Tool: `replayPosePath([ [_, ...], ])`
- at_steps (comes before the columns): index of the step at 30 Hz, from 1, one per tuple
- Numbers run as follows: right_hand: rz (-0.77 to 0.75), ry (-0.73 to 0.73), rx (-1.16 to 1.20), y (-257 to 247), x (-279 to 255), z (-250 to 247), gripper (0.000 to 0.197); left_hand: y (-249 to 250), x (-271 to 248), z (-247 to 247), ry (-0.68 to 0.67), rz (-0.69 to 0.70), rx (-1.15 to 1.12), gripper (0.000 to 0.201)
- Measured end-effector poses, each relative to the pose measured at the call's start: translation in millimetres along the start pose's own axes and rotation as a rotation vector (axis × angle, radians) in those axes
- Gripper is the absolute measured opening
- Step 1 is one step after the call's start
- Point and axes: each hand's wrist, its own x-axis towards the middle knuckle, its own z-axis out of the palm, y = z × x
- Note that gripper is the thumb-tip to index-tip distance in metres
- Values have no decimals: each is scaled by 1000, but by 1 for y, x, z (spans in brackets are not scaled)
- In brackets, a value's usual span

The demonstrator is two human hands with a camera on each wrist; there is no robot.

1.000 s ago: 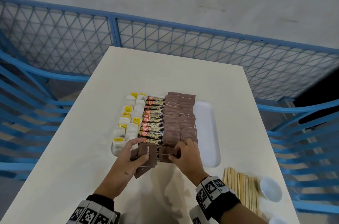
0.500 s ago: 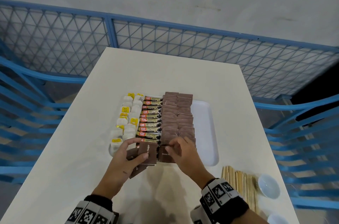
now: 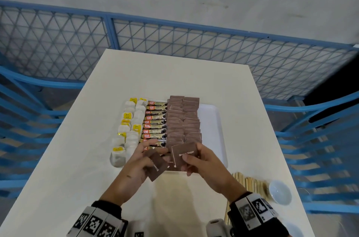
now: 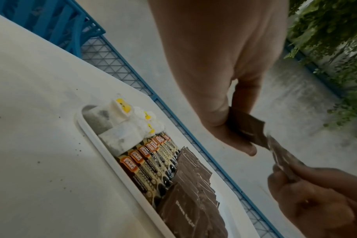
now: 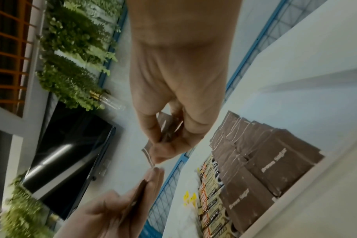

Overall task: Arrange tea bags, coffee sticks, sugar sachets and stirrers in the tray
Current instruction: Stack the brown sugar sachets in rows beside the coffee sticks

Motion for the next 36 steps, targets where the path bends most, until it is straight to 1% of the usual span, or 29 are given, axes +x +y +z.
replayPosePath([
  [1,12,11,30,0,-1,-3,14,-1,0,-1,-8,13,31,54],
  [4,34,52,105,1,-3,-11,11,-5,-1,-3,-9,44,91,58],
  [8,48,113,127,8,-6,-21,13,-9,-1,-5,-25,61,135,53],
  [13,77,176,-71,23,-7,-35,6,-14,7,-6,54,59,223,48],
  [16,80,248,-132,33,-5,-45,11,-15,13,-5,125,68,264,30],
  [17,72,270,-153,36,-4,-48,12,-16,16,-5,137,72,312,25],
  [19,52,298,-245,40,-1,-52,9,-19,24,-7,138,88,481,21],
  [20,44,303,-326,43,0,-53,8,-21,29,-8,133,95,582,22],
  [22,34,300,-485,48,5,-52,9,-25,39,-10,95,122,756,31],
  [24,26,297,-590,55,10,-48,16,-30,48,-7,34,174,953,37],
  [25,17,296,-648,58,12,-47,21,-32,52,-5,13,197,1032,37],
  [26,7,299,-707,61,14,-46,24,-35,55,-3,-1,209,1079,33],
  [28,-3,305,-817,67,18,-45,16,-41,61,-1,-13,217,1154,19],
  [29,-12,307,-868,69,19,-45,16,-44,63,-1,-15,228,1206,14],
  [31,-23,297,-923,73,20,-46,25,-50,65,-4,-24,264,1303,17],
  [32,-28,290,-934,73,19,-47,27,-53,65,-5,-22,291,1342,18],
  [34,-44,276,-941,72,18,-47,26,-55,62,-8,-21,352,1384,21],
  [36,-54,286,-894,70,19,-48,19,-56,60,-10,-28,366,1385,22],
])
